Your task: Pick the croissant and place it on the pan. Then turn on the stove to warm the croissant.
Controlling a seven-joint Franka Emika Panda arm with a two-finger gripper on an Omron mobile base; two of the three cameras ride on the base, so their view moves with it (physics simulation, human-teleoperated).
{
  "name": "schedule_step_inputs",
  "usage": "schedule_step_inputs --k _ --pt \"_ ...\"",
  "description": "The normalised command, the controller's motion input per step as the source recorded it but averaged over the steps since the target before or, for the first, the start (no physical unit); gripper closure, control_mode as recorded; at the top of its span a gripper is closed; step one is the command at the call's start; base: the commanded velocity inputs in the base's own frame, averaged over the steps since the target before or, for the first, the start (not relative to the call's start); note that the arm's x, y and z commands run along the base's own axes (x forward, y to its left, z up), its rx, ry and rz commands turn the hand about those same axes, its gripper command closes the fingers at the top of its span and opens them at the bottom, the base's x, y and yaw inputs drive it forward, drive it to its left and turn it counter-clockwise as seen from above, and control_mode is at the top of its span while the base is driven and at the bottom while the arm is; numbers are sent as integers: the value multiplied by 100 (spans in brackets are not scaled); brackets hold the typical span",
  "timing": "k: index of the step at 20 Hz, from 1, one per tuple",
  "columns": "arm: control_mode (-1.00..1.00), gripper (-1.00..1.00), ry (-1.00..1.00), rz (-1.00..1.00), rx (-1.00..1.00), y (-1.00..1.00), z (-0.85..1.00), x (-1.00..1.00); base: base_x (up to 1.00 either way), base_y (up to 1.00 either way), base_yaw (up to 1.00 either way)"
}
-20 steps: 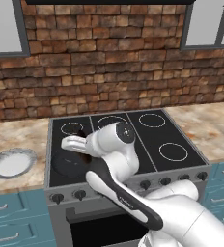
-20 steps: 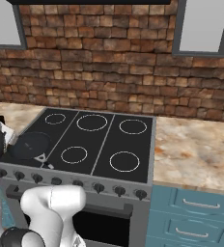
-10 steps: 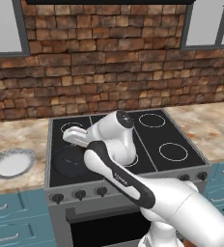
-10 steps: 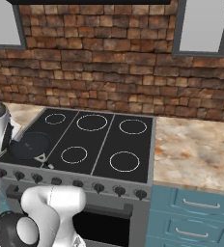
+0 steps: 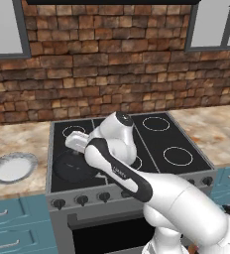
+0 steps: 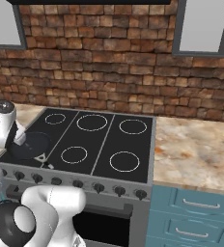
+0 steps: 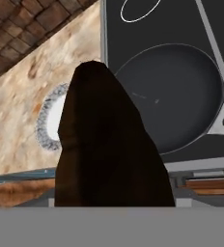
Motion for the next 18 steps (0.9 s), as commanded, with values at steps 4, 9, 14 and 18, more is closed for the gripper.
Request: schedule_step_inputs --k 4,9,14,18 --pt "-100 100 3 0 0 0 0 1 0 0 0" --pt "-100 100 10 0 0 0 -17 0 0 0 0" --pt "-100 100 10 0 0 -12 -21 1 0 0 0" --pt "-100 100 2 0 0 -38 -5 24 0 0 0"
